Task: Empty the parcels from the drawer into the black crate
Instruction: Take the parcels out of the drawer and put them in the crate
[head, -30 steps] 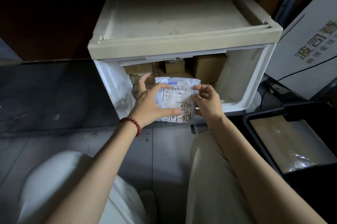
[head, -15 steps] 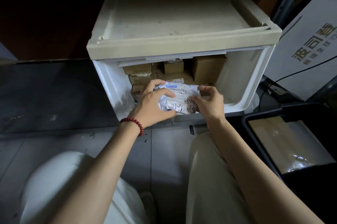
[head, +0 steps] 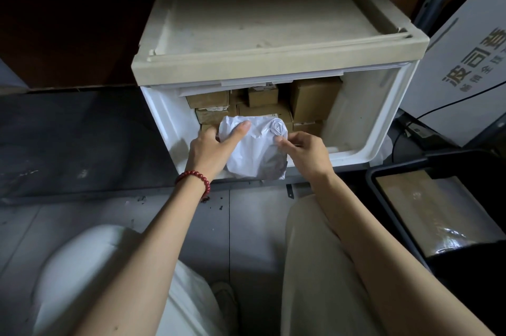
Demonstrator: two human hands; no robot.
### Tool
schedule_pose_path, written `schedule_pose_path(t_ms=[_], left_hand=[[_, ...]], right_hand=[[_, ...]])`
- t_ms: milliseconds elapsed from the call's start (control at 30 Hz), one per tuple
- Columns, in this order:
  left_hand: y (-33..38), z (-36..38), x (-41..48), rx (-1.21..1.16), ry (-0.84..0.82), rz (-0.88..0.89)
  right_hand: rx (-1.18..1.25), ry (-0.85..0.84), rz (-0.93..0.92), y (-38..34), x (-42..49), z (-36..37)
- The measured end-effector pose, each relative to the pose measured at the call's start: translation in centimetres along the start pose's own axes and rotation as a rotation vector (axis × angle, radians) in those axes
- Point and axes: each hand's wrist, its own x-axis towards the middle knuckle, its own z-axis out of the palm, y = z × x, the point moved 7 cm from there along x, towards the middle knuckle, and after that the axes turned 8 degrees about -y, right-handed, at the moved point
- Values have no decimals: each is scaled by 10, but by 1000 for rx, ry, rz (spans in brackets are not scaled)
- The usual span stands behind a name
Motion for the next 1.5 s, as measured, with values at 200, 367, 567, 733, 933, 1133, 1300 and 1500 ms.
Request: schedule_pose_path(t_ms=[200, 367, 567, 733, 933, 1133, 1300, 1500], left_hand=[[5, 6, -3, 68, -23, 4], [1, 8, 0, 19, -51, -48], [1, 19, 2, -189, -155, -52], [-2, 24, 6, -251, -155, -44], [0, 27, 10, -210, -131, 37], [5, 28, 10, -212, -78, 82], [11, 32, 9, -194, -70, 100], [30, 39, -1, -161, -75, 177]], right_hand=[[37, 45, 43, 3, 1, -4], [23, 55, 77, 7, 1, -4], [19, 113, 120, 12, 2, -10], [18, 153, 133, 15, 3, -15], [13, 176, 157, 18, 4, -18], [81, 173, 152, 20, 2, -18], [107, 178, 149, 19, 0, -21], [158, 235, 127, 14, -5, -37]])
